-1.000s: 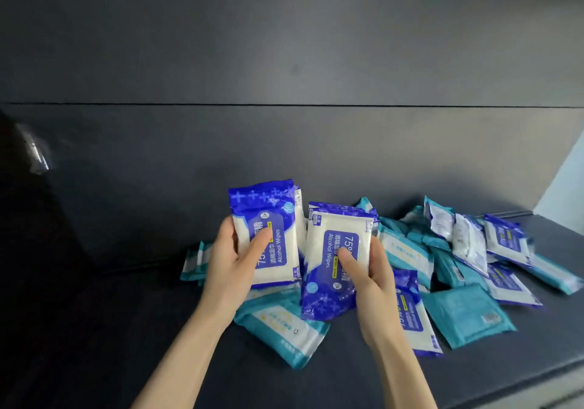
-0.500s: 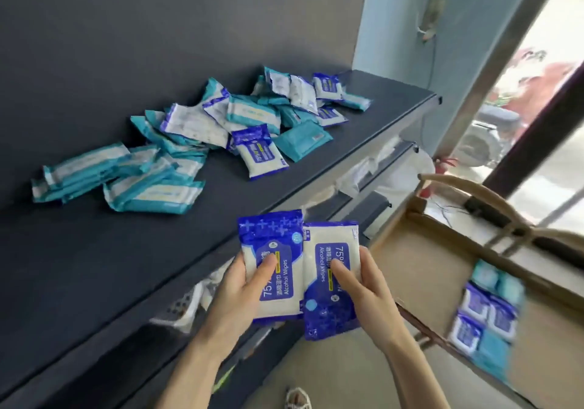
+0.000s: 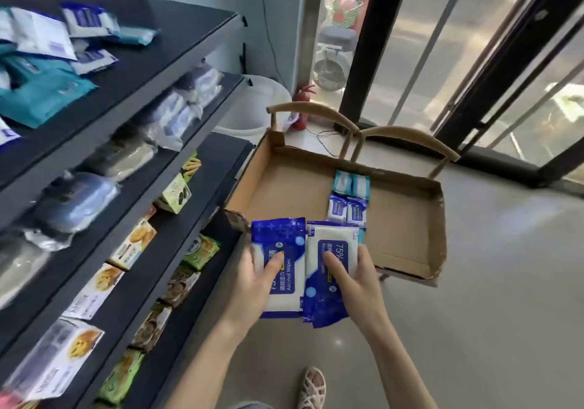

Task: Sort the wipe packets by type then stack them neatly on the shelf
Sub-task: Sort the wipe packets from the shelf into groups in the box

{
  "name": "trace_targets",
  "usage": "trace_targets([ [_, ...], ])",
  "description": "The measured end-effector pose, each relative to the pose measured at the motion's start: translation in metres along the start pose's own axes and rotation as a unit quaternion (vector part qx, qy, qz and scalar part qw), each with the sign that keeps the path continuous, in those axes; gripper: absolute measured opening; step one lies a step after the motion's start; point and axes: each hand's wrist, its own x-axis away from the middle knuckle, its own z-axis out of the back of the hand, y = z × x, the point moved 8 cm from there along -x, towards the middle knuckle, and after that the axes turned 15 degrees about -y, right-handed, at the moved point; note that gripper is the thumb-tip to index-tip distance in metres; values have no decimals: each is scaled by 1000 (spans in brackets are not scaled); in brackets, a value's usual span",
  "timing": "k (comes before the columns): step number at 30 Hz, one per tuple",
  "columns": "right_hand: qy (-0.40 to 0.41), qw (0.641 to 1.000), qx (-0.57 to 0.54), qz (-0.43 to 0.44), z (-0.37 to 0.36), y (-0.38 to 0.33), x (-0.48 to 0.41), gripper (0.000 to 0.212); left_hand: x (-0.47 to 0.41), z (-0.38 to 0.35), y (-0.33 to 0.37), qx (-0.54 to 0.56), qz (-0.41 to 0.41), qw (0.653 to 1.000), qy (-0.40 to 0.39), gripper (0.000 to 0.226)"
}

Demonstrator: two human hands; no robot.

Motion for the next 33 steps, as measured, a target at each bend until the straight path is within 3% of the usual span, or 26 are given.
trace_targets([
  [10, 65, 996, -33, -50, 137, 34, -42, 21, -107, -108, -20, -67, 41, 996, -53, 26],
  [18, 87, 990, -37, -102, 191, 71, -146, 23, -235, -116, -37, -64, 114, 990, -60, 35],
  [25, 113, 975, -56, -184, 234, 115, -243, 27, -357, -121, -64, -36, 200, 976, -82, 27],
  [33, 140, 952, -96, -254, 280, 191, -340, 29, -488, -125, -136, -92, 255, 959, -81, 29],
])
